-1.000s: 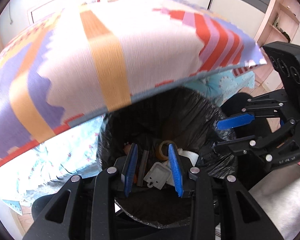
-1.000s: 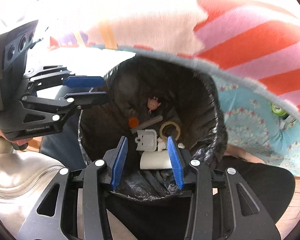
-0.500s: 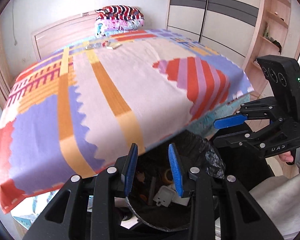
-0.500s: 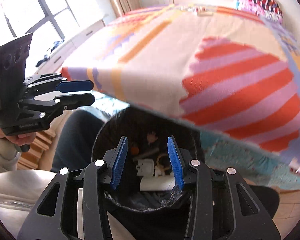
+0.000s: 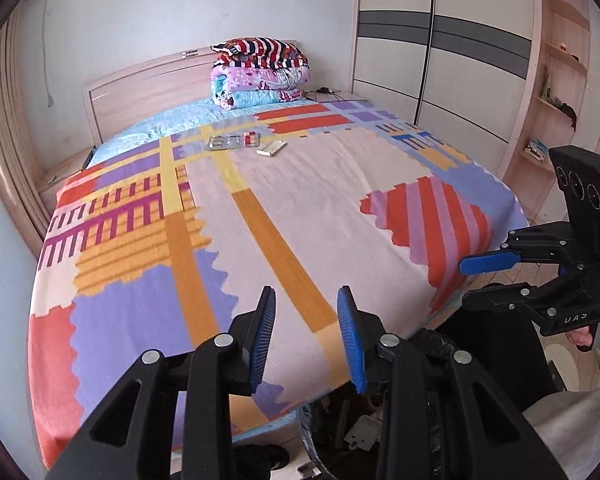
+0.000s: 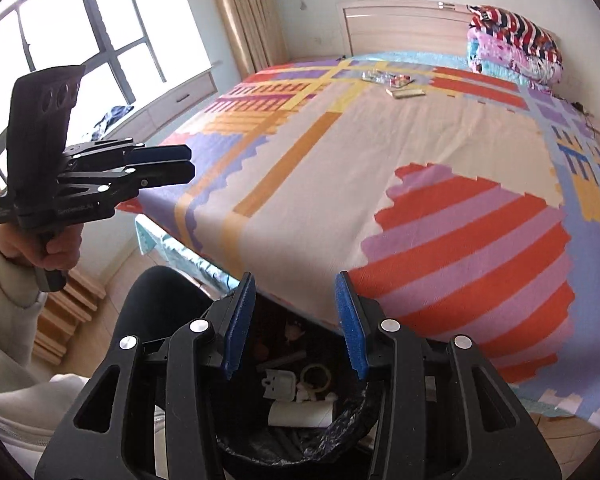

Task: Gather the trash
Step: 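Raise both tools from the bin back toward the bed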

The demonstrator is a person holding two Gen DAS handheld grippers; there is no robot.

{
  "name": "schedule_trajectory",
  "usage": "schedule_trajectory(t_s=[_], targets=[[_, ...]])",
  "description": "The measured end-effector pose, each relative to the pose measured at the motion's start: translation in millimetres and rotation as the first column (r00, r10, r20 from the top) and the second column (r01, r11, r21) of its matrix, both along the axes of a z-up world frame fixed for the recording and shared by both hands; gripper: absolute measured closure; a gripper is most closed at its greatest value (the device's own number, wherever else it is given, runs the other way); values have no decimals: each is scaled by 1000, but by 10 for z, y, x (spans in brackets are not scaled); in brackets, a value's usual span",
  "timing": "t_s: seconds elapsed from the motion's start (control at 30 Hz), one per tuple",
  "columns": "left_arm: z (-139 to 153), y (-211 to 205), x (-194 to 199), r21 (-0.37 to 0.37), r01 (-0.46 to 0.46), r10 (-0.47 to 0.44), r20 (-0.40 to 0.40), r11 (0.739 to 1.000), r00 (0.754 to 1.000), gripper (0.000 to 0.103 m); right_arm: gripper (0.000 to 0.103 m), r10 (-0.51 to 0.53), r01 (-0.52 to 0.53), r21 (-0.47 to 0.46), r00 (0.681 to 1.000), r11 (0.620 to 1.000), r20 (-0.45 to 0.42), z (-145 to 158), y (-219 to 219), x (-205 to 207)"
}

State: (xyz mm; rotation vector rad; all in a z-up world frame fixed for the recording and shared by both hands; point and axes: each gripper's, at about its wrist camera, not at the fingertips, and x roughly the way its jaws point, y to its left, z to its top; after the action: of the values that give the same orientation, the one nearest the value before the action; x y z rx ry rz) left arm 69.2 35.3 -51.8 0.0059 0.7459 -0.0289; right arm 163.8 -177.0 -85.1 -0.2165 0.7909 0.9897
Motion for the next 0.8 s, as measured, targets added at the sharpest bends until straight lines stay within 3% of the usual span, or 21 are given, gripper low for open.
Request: schedule_trajectory(t_s=[0.23,0.27,0.3,0.33,0.8], targets=[[158,260,307,-21,-31,32,29,999,999,72,62,-18,17,21,998,1000,55,204,184,279],[178,283,351,-19,-32,32,33,999,999,69,62,-22,21,26,998,999,63,236,212,328],[196,299,394,-14,-30,31,37,999,999,55,62,-26,24,31,997,999,69,260,233,369],[220,315,443,-5,-33,33,47,999,998,51,62,-31,29,34,997,999,72,283,259,421],[460,513,1216,37,6,-9,77,999,997,51,62,-58,53,44,992,998,113,466,666,1122]])
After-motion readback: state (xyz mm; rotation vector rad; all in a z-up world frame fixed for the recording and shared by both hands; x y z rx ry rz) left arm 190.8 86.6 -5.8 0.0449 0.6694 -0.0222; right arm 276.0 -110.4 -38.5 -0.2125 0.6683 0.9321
